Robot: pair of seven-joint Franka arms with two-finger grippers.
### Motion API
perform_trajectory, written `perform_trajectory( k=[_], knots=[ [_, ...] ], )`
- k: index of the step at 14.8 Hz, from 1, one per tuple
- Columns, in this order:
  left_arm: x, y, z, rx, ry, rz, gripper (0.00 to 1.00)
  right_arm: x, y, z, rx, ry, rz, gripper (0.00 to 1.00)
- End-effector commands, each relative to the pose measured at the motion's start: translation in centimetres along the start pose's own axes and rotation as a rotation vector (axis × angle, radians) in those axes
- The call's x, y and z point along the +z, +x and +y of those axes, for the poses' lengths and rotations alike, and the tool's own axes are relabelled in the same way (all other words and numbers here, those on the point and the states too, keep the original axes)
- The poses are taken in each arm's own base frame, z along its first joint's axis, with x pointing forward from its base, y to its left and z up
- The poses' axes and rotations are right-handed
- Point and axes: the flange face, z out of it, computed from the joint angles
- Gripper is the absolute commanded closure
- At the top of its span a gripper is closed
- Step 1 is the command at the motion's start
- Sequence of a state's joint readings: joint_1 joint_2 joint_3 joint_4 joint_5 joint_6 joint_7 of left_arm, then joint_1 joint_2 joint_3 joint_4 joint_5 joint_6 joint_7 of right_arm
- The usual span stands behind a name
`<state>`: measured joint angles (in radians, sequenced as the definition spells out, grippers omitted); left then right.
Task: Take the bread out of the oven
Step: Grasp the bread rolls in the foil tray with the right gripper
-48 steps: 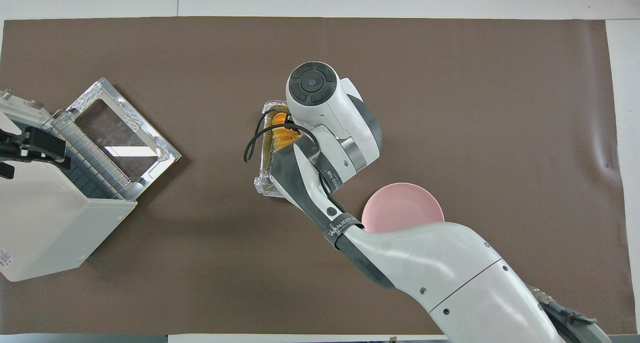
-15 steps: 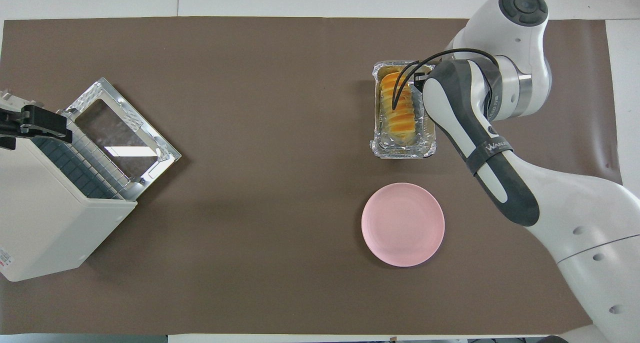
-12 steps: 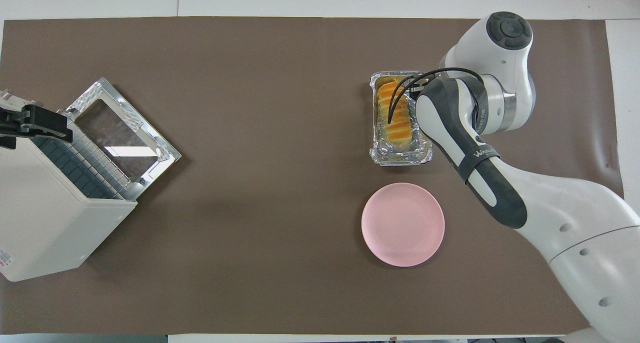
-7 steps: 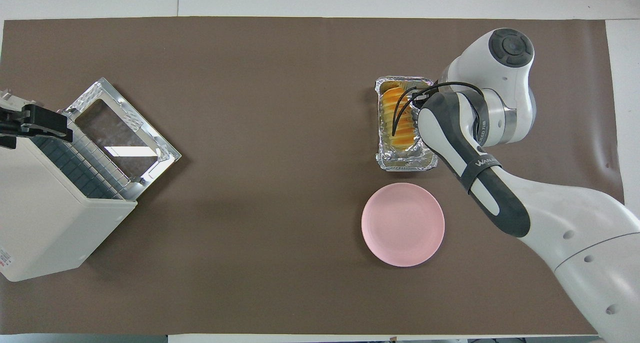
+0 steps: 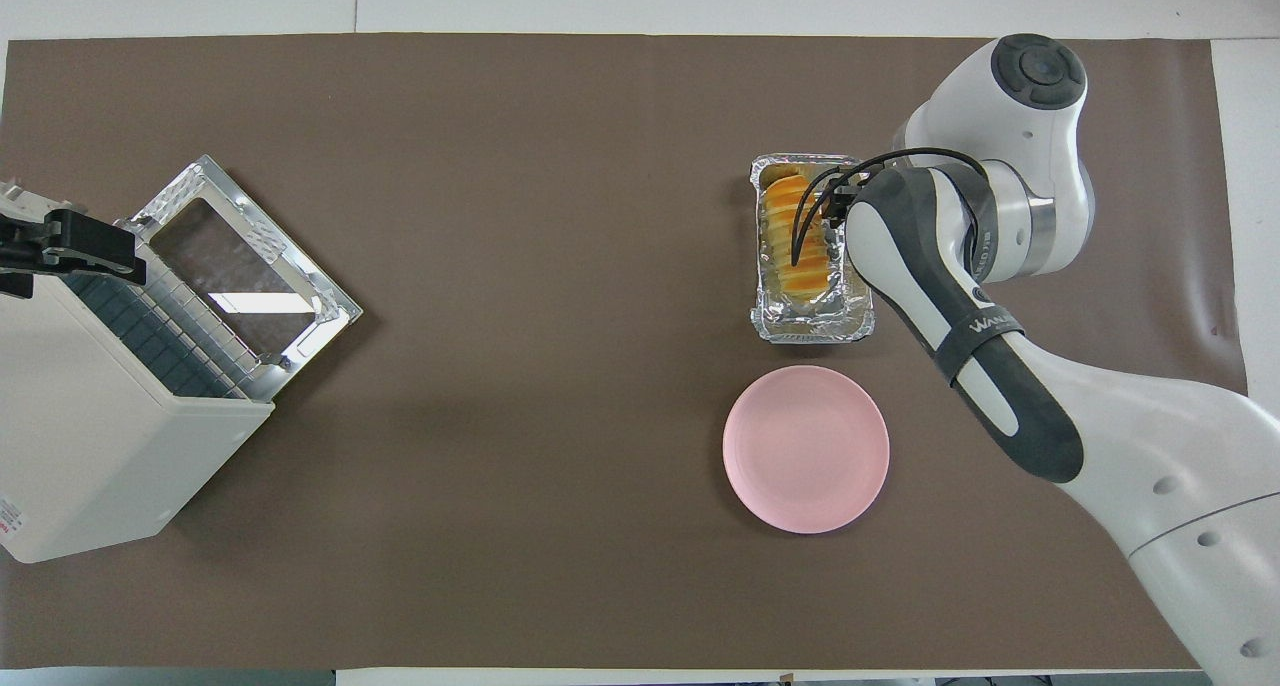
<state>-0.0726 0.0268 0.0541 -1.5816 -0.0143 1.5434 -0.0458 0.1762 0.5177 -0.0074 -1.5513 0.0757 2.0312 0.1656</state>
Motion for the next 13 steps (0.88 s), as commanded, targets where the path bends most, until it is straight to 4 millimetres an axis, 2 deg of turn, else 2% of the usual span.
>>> perform_trajectory(
  k=[1,2,4,7,10,13],
  knots=[
    [0.0,-0.4,-0.1,0.006,0.007,0.008,0.00,-2.4,-0.5,-1.2,-0.003,0.005,-0.009,0.00],
    [-0.1,-0.4,-0.4,0.000,0.006,0.010,0.00,-2.4,-0.6,-2.0,0.016,0.001,-0.004,0.00],
    [0.0,-0.4,-0.9,-0.011,0.006,0.007,0.00,-1.7,-1.5,-4.9,0.032,-0.004,-0.008,0.00],
    [0.0,-0.5,-1.1,-0.016,0.006,0.001,0.00,-0.4,-1.7,-5.7,0.046,-0.034,0.000,0.00],
    [0.0,-0.5,-0.7,-0.011,0.006,0.002,0.00,2.3,-2.5,-5.5,0.038,-0.042,0.007,0.00],
    [0.0,-0.5,-0.7,-0.010,0.007,0.001,0.00,3.0,-2.5,-5.5,0.035,-0.047,0.018,0.00]
  ],
)
